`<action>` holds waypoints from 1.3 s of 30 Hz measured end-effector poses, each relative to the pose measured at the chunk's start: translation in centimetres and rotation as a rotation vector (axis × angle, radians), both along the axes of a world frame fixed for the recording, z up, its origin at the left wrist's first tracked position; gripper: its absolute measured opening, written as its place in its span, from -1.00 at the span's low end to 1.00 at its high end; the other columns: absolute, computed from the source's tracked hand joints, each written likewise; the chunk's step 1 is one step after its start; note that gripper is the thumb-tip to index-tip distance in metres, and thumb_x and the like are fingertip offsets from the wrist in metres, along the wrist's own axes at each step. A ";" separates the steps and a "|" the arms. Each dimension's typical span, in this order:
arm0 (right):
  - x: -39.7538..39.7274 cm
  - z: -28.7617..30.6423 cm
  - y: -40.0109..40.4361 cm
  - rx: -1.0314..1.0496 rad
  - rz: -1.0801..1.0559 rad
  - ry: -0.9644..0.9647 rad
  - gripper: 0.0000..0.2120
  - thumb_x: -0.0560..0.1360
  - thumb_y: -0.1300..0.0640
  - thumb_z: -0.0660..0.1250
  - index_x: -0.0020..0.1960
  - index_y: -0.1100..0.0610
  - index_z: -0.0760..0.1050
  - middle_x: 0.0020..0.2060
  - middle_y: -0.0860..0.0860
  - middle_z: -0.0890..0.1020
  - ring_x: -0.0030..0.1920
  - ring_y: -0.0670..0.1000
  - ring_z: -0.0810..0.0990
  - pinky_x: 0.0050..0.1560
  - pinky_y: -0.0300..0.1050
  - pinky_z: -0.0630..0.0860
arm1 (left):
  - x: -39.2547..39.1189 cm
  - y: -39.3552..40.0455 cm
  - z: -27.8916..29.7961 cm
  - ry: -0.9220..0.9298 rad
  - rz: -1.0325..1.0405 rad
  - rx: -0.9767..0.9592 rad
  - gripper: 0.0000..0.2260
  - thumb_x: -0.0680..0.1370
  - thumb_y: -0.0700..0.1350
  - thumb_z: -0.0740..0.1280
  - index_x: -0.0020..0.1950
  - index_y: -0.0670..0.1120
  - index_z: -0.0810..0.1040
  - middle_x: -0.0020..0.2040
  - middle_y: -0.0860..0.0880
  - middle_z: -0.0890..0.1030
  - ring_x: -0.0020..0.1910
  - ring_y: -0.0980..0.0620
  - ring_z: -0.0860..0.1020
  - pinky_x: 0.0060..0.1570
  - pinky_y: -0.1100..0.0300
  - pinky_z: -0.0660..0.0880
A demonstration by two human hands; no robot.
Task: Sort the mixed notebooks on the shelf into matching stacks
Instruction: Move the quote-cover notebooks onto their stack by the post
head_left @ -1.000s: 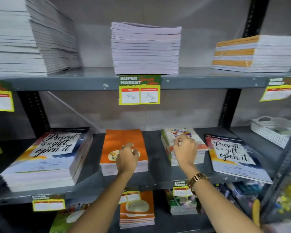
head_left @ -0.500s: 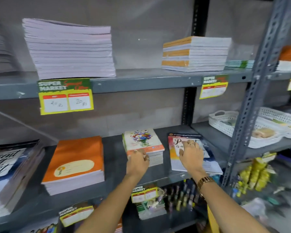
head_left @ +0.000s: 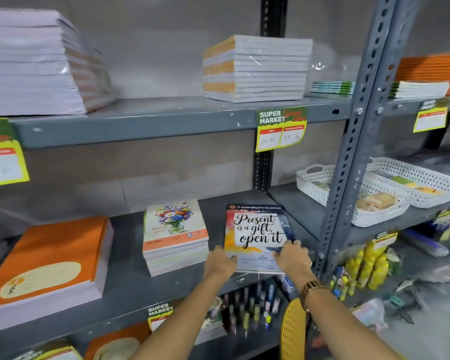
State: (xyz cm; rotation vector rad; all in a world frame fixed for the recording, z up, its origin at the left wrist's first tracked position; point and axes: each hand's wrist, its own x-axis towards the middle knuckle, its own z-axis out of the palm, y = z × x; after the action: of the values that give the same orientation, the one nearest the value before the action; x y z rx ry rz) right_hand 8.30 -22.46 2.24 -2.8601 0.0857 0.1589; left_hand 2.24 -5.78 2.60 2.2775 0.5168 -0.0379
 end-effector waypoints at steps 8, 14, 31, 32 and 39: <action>1.7 0.5 -0.7 0.184 -0.106 0.032 -0.27 0.37 -0.10 0.45 0.32 0.28 0.24 0.29 0.22 0.40 0.32 0.24 0.34 0.27 0.07 0.39 | 2.2 -2.4 0.1 0.054 0.282 -0.183 -0.70 0.44 -0.24 0.32 0.16 -0.28 0.48 0.17 -0.23 0.59 0.16 -0.18 0.55 0.11 0.05 0.52; 3.0 1.1 -1.6 0.268 -0.154 0.062 -0.49 0.34 0.04 0.50 0.16 0.26 0.44 0.18 0.19 0.56 0.25 0.20 0.45 0.18 -0.02 0.41 | 3.2 -1.3 0.1 0.066 0.444 -0.486 -0.83 0.45 -0.38 0.26 0.03 -0.31 0.50 -0.11 -0.28 0.62 -0.01 -0.16 0.60 -0.15 0.14 0.39; 3.5 7.9 1.8 0.626 -0.221 -0.198 -0.76 0.42 0.21 0.35 0.06 0.29 0.49 0.07 0.25 0.61 0.07 0.23 0.58 -0.14 -0.12 0.37 | 2.0 2.8 7.5 -0.243 0.424 -0.832 -0.83 0.49 -0.47 0.16 -0.17 -0.23 0.42 -0.04 -0.20 0.48 -0.04 -0.10 0.47 -0.01 0.11 0.43; 3.2 8.6 2.9 0.631 -0.215 -0.209 -0.75 0.43 0.21 0.34 0.07 0.29 0.49 0.08 0.25 0.61 0.08 0.23 0.58 -0.14 -0.12 0.36 | 1.4 4.0 8.0 -0.259 0.423 -0.879 -0.82 0.50 -0.47 0.17 -0.17 -0.22 0.38 -0.02 -0.21 0.47 -0.01 -0.13 0.49 0.07 0.07 0.47; -0.2 12.6 9.7 0.730 -0.169 -0.274 -0.79 0.46 0.21 0.27 0.05 0.30 0.49 0.03 0.24 0.60 0.05 0.23 0.57 -0.08 -0.08 0.41 | -3.7 11.0 10.2 -0.380 0.392 -1.048 -0.70 0.51 -0.51 0.16 0.20 -0.29 0.40 0.15 -0.26 0.50 0.19 -0.20 0.51 0.23 -0.05 0.46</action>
State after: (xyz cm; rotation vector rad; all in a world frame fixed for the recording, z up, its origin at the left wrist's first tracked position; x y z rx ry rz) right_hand 8.05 -12.75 14.84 -2.1096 0.1724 -0.1997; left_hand -1.43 5.20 12.80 1.1042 0.5496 0.2569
